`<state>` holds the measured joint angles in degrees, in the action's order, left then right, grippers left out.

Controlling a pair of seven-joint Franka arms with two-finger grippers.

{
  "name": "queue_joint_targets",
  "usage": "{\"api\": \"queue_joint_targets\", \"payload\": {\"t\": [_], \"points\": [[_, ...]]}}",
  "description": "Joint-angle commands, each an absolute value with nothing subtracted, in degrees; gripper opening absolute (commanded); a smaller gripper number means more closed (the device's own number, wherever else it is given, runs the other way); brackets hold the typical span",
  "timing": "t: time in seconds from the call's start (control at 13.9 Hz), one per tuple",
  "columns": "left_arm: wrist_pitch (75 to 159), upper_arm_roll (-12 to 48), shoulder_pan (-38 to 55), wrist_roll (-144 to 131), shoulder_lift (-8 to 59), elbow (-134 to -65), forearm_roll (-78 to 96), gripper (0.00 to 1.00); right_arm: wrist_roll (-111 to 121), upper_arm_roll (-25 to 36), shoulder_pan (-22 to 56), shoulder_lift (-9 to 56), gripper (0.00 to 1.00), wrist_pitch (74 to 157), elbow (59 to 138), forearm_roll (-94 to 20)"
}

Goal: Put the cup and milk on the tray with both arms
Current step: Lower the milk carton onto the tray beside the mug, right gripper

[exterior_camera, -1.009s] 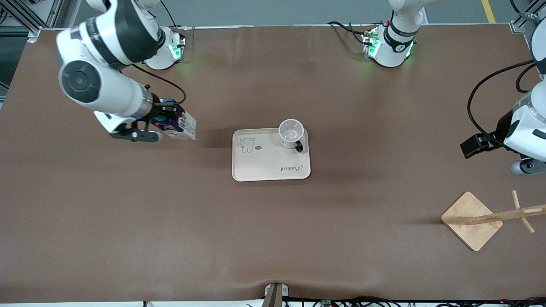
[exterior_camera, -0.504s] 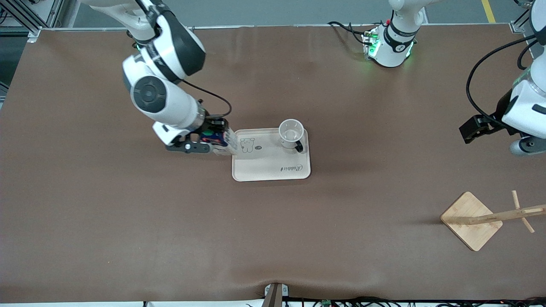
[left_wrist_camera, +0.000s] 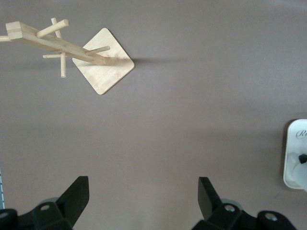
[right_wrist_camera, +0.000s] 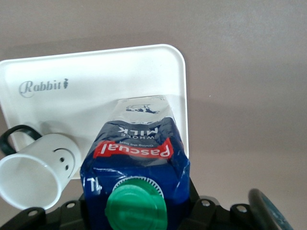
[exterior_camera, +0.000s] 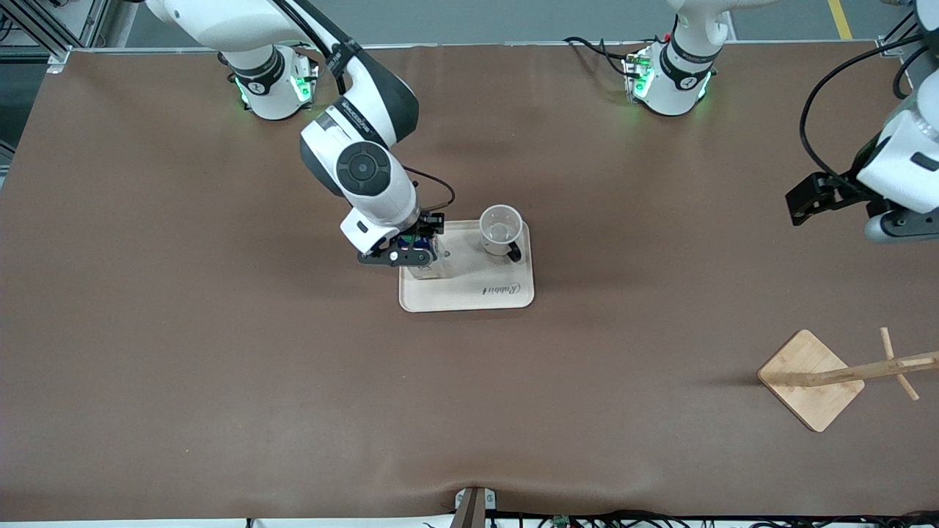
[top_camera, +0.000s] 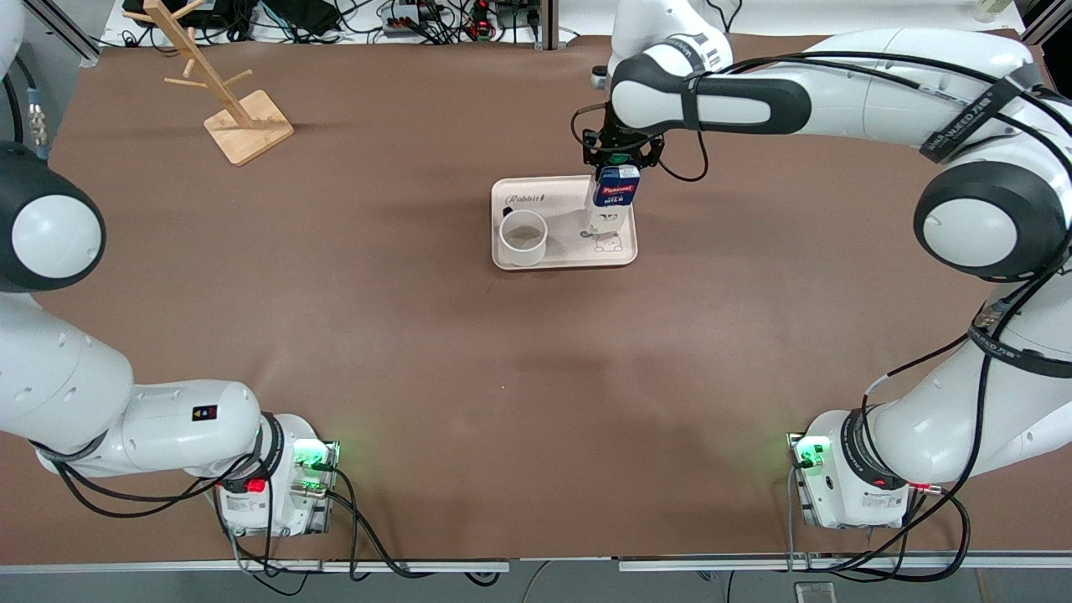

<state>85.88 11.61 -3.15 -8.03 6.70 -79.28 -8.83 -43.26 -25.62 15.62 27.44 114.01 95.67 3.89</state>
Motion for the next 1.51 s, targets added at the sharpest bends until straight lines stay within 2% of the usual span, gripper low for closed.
{"api": "queue_joint_targets", "payload": {"t": [0.0,0.14,0.43,0.5,0.65,0.72,0.79,1.08,1.44], "points": [[90.26,6.33,0.61,-5.45,-1.57,-90.07,-7.30,1.00,-43.86,-25.93,15.64,28.74,0.34,112.85,93.43,5.54],[89.22,6.68,0.44,-6.33,-1.93,-90.18,-7.38,1.00,-43.68,-25.93,15.64,28.74,0.34,112.15,92.29,5.45],[88.24,6.94,0.44,-6.68,-1.93,-90.00,-5.20,1.00,-43.94,-25.93,15.82,29.71,0.49,111.09,92.29,6.58],[87.55,7.03,0.44,-6.68,-1.93,-89.83,-4.58,1.00,-44.03,-25.93,15.82,30.23,0.59,111.27,92.20,6.68],[87.36,7.38,0.44,-6.68,-1.93,-89.82,-4.48,1.00,-44.30,-25.93,16.26,31.20,0.61,111.62,92.20,6.85],[87.45,7.64,0.44,-7.29,-1.85,-89.74,-4.40,1.00,-44.30,-25.93,16.26,31.20,0.76,111.62,92.20,6.86],[87.45,7.65,0.44,-7.99,-1.41,-89.04,-4.39,1.00,-44.21,-25.93,16.43,31.20,1.00,111.53,92.20,7.20],[87.45,7.82,0.53,-8.09,-1.58,-88.68,-4.31,1.00,-43.51,-26.01,16.09,30.68,1.00,108.39,88.87,7.56],[87.45,7.82,0.70,-6.95,-1.06,-88.68,-4.48,1.00,-41.50,-26.19,14.68,30.59,1.00,91.88,76.75,6.86]]}}
